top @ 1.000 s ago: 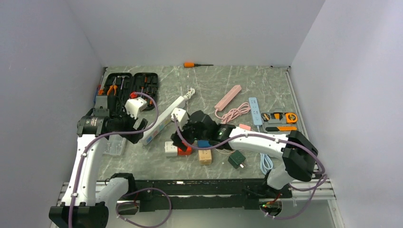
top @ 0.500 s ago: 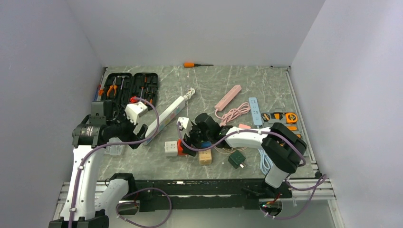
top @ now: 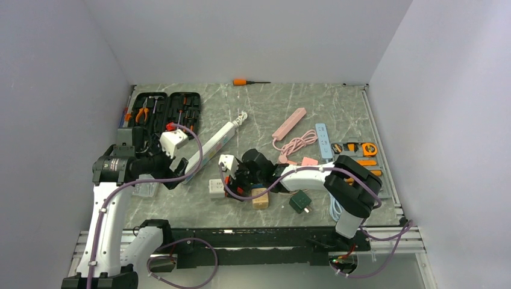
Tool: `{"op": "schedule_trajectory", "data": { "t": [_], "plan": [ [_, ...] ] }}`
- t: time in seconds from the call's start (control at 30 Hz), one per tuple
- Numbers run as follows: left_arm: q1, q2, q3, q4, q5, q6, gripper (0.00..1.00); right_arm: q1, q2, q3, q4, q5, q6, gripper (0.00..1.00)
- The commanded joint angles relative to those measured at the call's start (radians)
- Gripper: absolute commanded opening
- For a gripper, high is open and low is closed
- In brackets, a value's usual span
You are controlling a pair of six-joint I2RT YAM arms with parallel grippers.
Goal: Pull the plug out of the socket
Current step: Pick up the plug from the center of the board.
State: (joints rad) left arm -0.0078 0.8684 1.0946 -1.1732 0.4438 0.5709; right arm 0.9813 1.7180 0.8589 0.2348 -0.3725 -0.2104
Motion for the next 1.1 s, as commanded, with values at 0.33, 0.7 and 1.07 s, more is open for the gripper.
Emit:
{"op": "schedule_trajectory", "data": {
  "t": [0.33,0.7,1.07],
  "plan": [
    [0.005,0.016,0.003,-0.013,0.075,0.073,0.99,0.094,0.043,-0.022,0.052,0.188,-0.012,0.72],
    [0.005,0.047,-0.009,-0.044,0.200,0.152,0.99,0.096,-0.001,-0.050,0.083,0.223,0.003,0.19],
    [0.005,-0.109,-0.047,-0.066,0.444,0.517,0.99,0.081,-0.236,0.072,-0.130,0.035,0.022,0.00]
  ]
}}
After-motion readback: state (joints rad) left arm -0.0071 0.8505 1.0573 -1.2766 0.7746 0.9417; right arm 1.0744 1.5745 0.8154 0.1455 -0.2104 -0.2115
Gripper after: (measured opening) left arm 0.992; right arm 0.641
